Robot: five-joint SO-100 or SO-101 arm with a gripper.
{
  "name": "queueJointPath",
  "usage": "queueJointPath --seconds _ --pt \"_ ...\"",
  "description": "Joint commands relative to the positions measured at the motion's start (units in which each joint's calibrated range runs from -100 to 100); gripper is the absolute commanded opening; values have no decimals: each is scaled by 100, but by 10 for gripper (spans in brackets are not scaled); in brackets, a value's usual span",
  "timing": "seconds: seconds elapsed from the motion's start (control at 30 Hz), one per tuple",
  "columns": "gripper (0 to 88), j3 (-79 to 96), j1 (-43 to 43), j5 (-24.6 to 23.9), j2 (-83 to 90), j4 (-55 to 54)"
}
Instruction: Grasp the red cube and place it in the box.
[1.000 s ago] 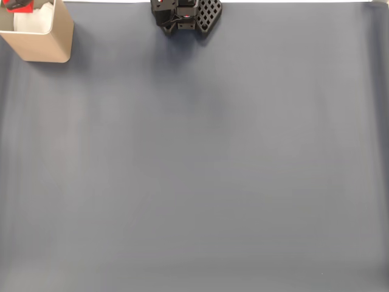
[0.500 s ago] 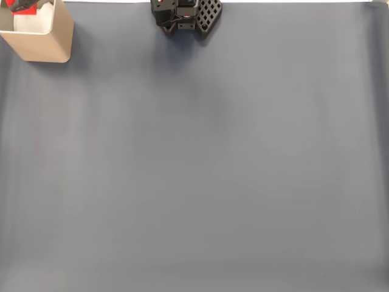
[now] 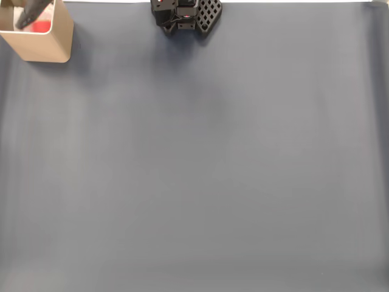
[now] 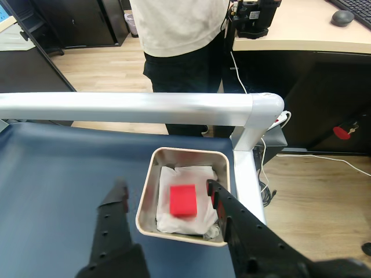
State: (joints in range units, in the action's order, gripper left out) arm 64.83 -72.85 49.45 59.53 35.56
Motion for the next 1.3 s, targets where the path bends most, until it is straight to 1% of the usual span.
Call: queueJointPath --seconds 0.0,0.13,0.3,0.77,0.87,0.93,1.0,1.17,1.27 --pt "434 -105 -73 29 121 -130" --pt "463 -105 -73 44 113 -130" --pt "475 -123 -73 54 113 -130" --pt "476 -178 -23 0 95 -130" --pt "463 -187 -45 15 78 -130" --pt "428 -187 -52 24 69 -130" --pt "368 -205 -59 24 61 -130" --pt "161 -324 48 -15 26 -130" --pt "54 -415 175 -29 9 -130"
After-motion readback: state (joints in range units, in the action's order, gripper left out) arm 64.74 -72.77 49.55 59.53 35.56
